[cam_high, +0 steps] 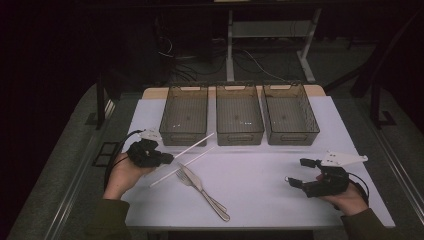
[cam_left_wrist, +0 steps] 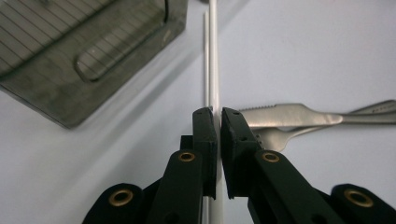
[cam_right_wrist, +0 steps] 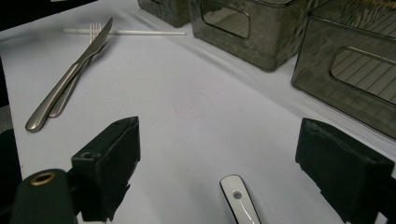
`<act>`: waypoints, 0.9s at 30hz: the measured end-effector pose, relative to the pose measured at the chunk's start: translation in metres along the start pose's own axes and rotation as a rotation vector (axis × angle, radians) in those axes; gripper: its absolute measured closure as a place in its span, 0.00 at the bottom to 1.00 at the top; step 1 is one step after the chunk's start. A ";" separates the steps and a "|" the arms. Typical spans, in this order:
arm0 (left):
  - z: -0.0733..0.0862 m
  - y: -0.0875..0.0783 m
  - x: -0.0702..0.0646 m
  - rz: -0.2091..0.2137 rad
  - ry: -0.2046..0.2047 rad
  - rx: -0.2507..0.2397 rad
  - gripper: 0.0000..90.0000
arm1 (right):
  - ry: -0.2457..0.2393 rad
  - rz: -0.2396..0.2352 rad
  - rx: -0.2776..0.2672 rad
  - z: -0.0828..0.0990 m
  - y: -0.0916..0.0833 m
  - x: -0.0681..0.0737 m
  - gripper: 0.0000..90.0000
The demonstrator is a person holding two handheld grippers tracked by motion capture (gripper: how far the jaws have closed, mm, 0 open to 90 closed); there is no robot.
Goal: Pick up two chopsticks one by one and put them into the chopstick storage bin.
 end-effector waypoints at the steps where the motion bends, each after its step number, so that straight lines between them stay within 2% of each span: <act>1: -0.003 -0.004 0.001 -0.001 -0.001 -0.017 0.94 | 0.000 0.000 0.000 0.000 0.000 0.000 0.15; 8: -0.015 -0.013 0.008 -0.036 -0.018 -0.040 0.94 | 0.002 0.001 -0.001 -0.001 0.000 0.000 0.15; 12: -0.026 -0.016 0.018 -0.068 -0.040 -0.052 0.94 | 0.003 -0.001 0.000 -0.001 0.000 0.001 0.15; 16: -0.044 -0.019 0.032 -0.099 -0.059 -0.091 0.94 | 0.002 0.000 -0.004 -0.001 0.000 -0.001 0.15; 27: -0.082 -0.019 0.059 -0.123 -0.085 -0.125 0.94 | 0.006 -0.002 0.000 0.000 0.001 -0.001 0.15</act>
Point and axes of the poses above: each handheld gripper's, and its own axes: y roughly forward along the jaws, z roughly out of its underside, x roughly to its left, the point moved 9 cm from there along y, roughly forward along the jaws, and after that the axes turned 10 degrees about z, right-handed, at the moved point
